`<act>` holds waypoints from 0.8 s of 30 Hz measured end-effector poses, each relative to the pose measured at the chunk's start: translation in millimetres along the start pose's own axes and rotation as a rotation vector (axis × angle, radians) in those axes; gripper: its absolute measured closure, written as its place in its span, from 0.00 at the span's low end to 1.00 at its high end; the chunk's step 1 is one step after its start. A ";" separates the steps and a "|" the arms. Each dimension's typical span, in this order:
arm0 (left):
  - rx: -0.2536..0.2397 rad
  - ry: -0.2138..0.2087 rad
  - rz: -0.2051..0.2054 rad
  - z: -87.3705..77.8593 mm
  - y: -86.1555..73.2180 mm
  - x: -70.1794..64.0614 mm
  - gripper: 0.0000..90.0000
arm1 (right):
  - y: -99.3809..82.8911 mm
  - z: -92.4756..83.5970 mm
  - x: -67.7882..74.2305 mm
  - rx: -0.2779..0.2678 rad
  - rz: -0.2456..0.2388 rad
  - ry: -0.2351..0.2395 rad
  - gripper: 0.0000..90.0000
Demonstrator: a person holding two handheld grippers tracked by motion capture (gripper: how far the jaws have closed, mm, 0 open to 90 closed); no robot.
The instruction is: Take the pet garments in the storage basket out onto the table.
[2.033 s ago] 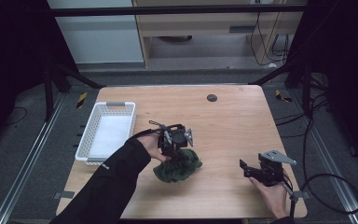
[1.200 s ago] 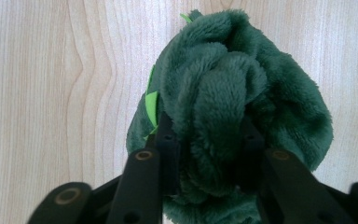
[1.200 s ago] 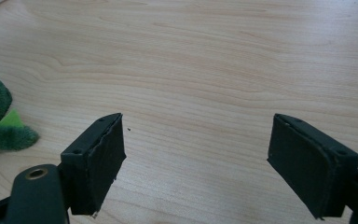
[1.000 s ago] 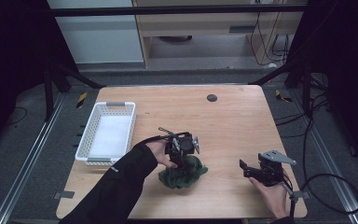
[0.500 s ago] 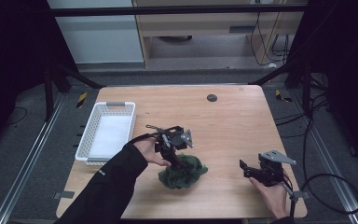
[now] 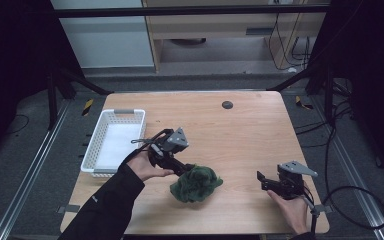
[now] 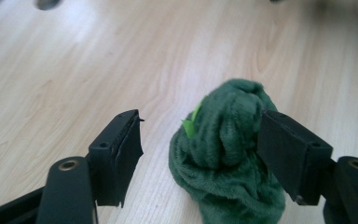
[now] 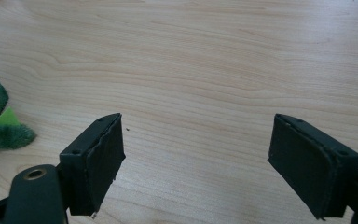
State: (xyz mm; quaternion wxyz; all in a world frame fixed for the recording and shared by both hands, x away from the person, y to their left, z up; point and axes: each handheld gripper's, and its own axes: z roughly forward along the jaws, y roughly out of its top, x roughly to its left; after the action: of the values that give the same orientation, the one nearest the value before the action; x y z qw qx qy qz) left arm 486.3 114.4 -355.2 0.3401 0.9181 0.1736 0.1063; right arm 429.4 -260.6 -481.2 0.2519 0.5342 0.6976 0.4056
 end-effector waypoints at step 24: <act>-0.409 0.411 -0.416 -48.1 -121.7 -16.8 0.32 | 0.2 -0.9 1.3 0.002 0.005 0.000 0.20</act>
State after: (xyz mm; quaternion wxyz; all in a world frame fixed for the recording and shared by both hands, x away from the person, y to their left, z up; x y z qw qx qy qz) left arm 425.8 222.3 -401.0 0.4891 0.7355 0.3968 0.2496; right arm 428.4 -259.6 -480.5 0.2503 0.5362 0.6966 0.4058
